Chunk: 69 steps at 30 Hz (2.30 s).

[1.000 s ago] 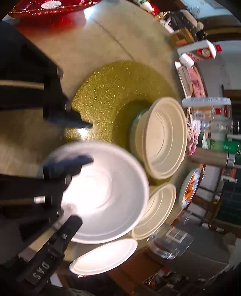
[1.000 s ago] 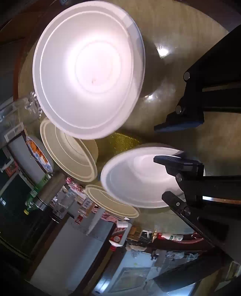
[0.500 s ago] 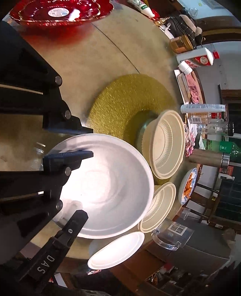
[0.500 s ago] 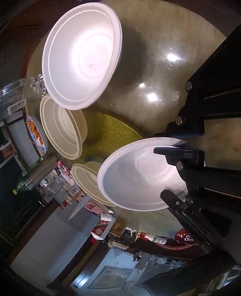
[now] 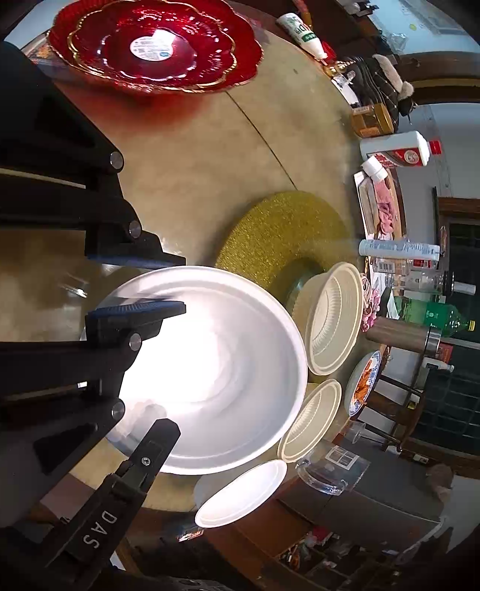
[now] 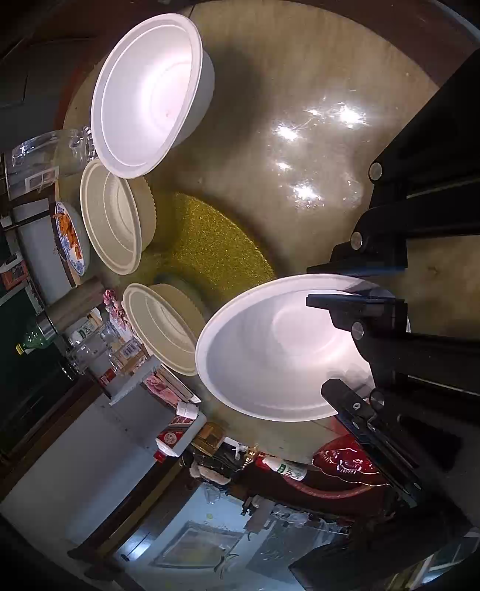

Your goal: Organize plates and bowls

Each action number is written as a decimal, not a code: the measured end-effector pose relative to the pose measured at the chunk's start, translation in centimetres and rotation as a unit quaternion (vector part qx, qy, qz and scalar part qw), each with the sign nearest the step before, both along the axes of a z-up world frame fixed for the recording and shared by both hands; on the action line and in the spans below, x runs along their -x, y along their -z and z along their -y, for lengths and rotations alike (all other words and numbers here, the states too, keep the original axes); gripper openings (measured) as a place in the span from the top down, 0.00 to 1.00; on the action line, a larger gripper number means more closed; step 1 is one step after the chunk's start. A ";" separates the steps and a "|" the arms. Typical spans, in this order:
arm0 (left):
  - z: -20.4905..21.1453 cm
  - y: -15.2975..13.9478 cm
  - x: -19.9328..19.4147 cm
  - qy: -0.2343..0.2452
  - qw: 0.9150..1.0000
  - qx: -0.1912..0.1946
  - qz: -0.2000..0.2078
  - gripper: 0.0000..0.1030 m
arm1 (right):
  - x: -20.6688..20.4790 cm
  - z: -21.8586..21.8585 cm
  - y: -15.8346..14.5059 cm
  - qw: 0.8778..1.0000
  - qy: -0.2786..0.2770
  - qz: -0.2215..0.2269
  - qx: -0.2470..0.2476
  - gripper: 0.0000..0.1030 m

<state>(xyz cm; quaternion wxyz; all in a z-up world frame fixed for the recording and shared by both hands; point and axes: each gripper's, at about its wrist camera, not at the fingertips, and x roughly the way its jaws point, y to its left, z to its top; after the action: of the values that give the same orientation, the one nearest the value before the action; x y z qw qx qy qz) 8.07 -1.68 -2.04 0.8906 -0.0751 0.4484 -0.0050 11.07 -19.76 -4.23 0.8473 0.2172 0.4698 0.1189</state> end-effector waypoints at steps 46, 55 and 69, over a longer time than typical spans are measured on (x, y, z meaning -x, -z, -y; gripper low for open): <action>-8.4 -3.0 7.8 -0.067 0.995 0.042 0.060 0.86 | 5.1 -9.7 -4.6 0.991 -0.077 0.086 0.073 0.92; -8.3 -4.2 8.6 -0.067 0.994 0.035 0.078 0.86 | 6.0 -9.8 -5.9 0.989 -0.077 0.108 0.072 0.92; -13.1 -4.3 10.4 -0.125 0.988 0.032 0.085 0.86 | 6.4 -15.3 -5.9 0.983 -0.126 0.113 0.070 0.91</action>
<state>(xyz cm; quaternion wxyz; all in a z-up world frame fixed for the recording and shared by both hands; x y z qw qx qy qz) -2.37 11.38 2.26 0.9162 -0.1578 0.3583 0.0856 4.66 -4.48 1.64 0.8861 0.0813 0.4023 0.2155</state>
